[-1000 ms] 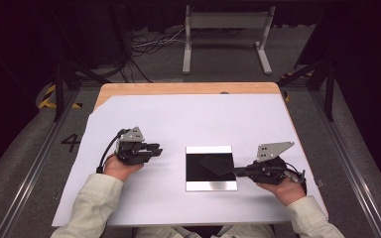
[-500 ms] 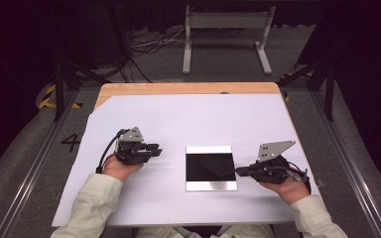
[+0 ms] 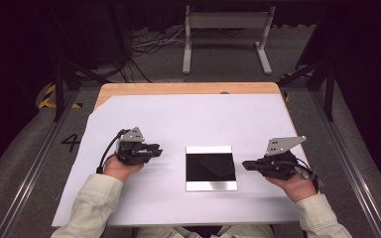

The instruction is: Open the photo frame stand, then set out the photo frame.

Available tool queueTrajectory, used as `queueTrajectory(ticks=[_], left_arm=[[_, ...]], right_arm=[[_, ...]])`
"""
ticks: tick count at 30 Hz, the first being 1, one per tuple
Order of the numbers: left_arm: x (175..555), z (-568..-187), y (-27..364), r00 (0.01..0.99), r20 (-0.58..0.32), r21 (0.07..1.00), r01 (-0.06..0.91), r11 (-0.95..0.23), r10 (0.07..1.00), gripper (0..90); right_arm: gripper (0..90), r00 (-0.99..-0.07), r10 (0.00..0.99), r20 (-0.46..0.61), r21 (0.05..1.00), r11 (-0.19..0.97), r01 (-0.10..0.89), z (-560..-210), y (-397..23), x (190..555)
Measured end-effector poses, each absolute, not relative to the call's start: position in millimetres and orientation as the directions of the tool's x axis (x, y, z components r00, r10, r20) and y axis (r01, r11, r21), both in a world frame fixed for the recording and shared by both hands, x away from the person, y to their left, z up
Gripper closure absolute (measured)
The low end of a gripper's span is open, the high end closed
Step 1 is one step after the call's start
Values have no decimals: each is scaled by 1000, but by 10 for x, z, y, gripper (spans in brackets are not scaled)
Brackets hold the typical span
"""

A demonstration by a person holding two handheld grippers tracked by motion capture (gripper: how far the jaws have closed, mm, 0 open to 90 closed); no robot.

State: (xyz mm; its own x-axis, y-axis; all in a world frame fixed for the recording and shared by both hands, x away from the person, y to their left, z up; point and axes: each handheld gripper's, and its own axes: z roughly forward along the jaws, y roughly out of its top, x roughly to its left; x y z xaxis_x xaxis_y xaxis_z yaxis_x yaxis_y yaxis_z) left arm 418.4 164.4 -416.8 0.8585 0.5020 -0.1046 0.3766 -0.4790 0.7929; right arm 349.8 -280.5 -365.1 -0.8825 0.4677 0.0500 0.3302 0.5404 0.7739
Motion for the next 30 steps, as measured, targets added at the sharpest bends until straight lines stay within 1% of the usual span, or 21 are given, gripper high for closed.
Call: queueTrajectory(ticks=[4,6,14,18,21,27,30], left_arm=[[4181,-4173,1646,857,-110,793,382,-476,504,714],[4183,-4166,1648,857,-111,793,381,-475,503,714],[4179,-4169,1646,856,-118,793,386,-470,504,714],[4182,-4171,1639,856,-114,793,384,-473,505,715],[4181,-4177,1636,857,-112,790,384,-478,503,715],[4188,-4185,1637,857,-115,789,386,-478,502,715],[4184,-4184,1639,858,-112,788,384,-481,502,715]], right_arm=[[895,-865,497,70,790,502,352,-3639,-2828,3519],[865,-859,505,80,797,485,360,-3633,-2836,3530],[837,-852,517,75,806,472,357,-3596,-2844,3553],[834,-859,503,93,812,461,357,-3598,-2839,3607],[825,-877,467,114,825,447,346,-3617,-2854,3666],[805,-877,467,109,824,451,343,-3654,-2882,3764],[779,-878,463,119,820,453,350,-3681,-2893,3807]])
